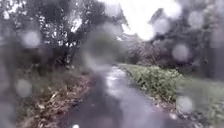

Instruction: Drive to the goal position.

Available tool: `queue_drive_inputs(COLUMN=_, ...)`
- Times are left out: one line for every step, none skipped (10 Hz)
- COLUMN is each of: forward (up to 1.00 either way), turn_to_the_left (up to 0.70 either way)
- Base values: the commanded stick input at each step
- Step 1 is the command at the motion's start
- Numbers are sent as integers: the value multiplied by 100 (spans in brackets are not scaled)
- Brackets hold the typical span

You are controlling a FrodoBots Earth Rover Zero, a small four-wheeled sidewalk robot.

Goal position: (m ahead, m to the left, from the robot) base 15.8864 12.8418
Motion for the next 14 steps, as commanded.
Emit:
queue_drive_inputs(forward=85, turn_to_the_left=0)
queue_drive_inputs(forward=85, turn_to_the_left=0)
queue_drive_inputs(forward=85, turn_to_the_left=0)
queue_drive_inputs(forward=85, turn_to_the_left=0)
queue_drive_inputs(forward=85, turn_to_the_left=0)
queue_drive_inputs(forward=85, turn_to_the_left=0)
queue_drive_inputs(forward=85, turn_to_the_left=0)
queue_drive_inputs(forward=85, turn_to_the_left=0)
queue_drive_inputs(forward=85, turn_to_the_left=0)
queue_drive_inputs(forward=85, turn_to_the_left=0)
queue_drive_inputs(forward=85, turn_to_the_left=0)
queue_drive_inputs(forward=85, turn_to_the_left=0)
queue_drive_inputs(forward=85, turn_to_the_left=0)
queue_drive_inputs(forward=85, turn_to_the_left=0)
